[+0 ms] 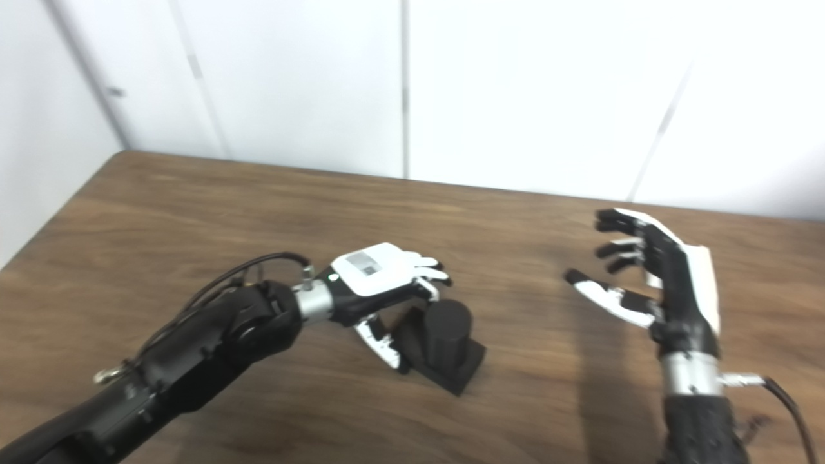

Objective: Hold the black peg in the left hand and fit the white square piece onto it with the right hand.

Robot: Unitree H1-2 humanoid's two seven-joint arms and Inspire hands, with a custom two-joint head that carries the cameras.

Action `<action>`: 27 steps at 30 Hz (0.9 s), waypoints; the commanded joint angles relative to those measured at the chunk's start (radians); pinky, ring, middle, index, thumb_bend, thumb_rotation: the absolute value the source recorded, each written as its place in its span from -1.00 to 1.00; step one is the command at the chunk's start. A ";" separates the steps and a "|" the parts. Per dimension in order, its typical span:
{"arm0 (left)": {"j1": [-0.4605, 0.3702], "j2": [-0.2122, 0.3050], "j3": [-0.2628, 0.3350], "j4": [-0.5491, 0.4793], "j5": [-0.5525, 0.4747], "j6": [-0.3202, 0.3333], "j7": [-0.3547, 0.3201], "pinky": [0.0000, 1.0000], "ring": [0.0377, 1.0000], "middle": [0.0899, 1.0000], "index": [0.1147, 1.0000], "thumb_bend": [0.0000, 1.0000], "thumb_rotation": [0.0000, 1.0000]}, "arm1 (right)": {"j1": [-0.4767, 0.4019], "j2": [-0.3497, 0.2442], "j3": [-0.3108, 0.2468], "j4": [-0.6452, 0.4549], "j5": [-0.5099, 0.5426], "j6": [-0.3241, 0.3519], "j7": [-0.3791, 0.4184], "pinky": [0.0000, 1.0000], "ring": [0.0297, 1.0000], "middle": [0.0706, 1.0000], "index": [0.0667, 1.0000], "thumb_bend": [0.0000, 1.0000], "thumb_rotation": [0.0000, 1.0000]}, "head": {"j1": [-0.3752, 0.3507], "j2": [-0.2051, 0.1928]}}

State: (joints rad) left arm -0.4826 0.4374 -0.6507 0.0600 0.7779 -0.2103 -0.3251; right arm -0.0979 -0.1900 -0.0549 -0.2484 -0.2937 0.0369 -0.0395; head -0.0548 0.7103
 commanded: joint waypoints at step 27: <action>0.088 0.091 -0.049 0.097 0.088 -0.153 0.067 0.70 0.79 0.74 -0.15 0.05 -0.88 | -0.313 -0.535 0.200 -0.079 -0.498 0.385 0.569 0.38 0.74 0.87 0.80 0.71 -0.77 | -0.344 -0.141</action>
State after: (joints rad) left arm -0.4564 0.4795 -0.6491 0.1094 0.7936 -0.3261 -0.1756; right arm -0.3534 -0.6916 0.1489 -0.3226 -0.7428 0.3997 0.5109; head -0.3972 0.5691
